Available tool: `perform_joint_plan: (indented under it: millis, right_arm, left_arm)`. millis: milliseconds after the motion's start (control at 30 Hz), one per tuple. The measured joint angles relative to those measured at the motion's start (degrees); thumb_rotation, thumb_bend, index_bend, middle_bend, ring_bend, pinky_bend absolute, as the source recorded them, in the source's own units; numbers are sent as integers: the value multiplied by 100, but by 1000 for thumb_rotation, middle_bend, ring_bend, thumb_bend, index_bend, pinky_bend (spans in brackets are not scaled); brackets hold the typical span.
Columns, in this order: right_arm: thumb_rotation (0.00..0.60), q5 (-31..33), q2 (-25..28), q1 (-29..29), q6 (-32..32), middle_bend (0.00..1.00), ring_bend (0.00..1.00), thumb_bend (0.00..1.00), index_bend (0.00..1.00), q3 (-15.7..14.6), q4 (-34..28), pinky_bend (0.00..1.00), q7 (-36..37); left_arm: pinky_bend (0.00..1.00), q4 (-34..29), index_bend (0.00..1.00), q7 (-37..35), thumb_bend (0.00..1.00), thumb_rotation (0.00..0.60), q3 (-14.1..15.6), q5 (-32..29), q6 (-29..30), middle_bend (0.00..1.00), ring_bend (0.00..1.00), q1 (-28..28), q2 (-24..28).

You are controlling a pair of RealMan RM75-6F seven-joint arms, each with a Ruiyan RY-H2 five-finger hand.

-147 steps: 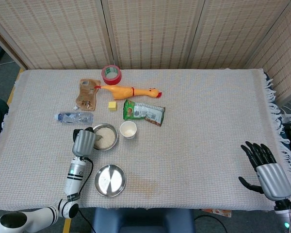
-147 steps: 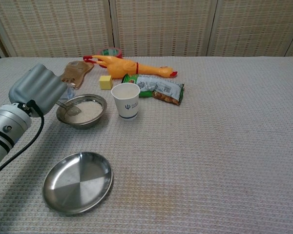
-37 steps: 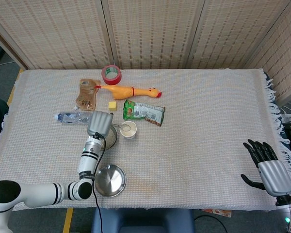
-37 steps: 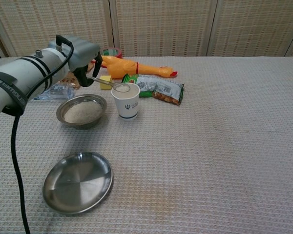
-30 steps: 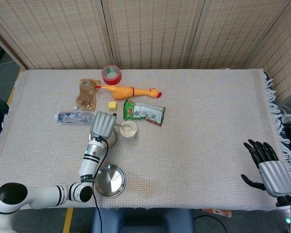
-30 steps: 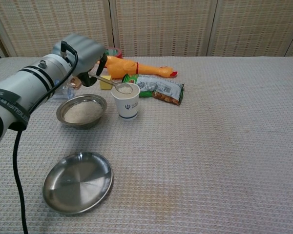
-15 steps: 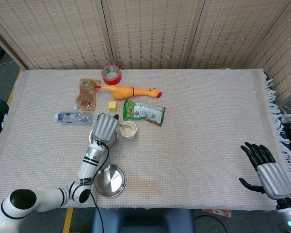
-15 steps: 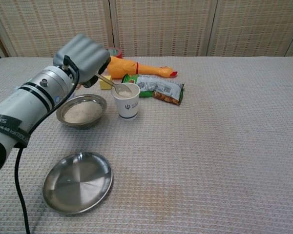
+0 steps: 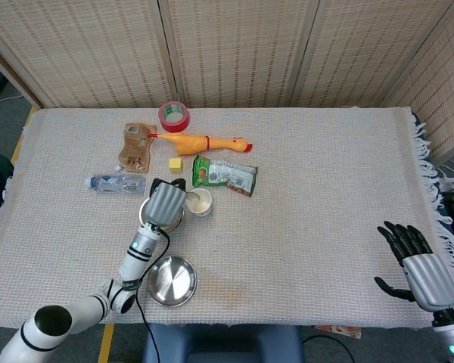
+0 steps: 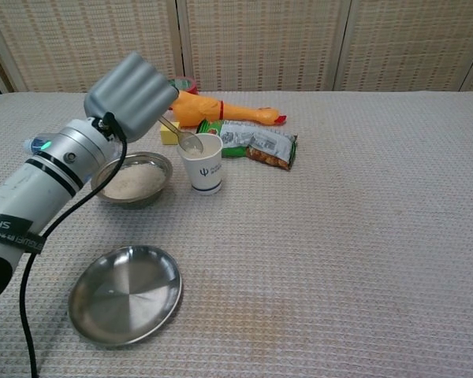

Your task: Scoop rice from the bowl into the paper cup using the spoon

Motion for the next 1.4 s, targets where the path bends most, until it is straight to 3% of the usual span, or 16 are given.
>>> perform_joint_plan:
  millis: [300, 800, 1067, 1267, 1400]
  right_arm:
    - [528, 9, -5, 7, -29, 0, 0, 150, 0, -3, -15, 0, -27]
    - [527, -113, 41, -34, 79, 0, 0, 150, 0, -42, -34, 0, 31]
    - [527, -157, 64, -50, 128, 0, 0, 150, 0, -52, -24, 0, 83]
    - [527, -187, 67, -54, 131, 0, 0, 150, 0, -67, -23, 0, 78]
    - [527, -189, 67, -66, 155, 0, 0, 149, 0, -62, -29, 0, 59]
  left_arm:
    - [1000, 755, 711, -14, 401, 600, 20, 542, 250, 1000, 1000, 187, -379]
    - [1000, 1080, 711, 266, 400, 600, -32, 1176, 592, 1000, 1000, 277, -500]
    - [1000, 1113, 711, 218, 400, 600, -243, 1168, 610, 1000, 1000, 293, -527]
    - [1000, 760, 711, 63, 400, 600, -390, 1175, 910, 1000, 1000, 338, -385]
    - [1000, -263, 712, -20, 400, 600, -452, 1146, 1037, 1000, 1000, 507, -1]
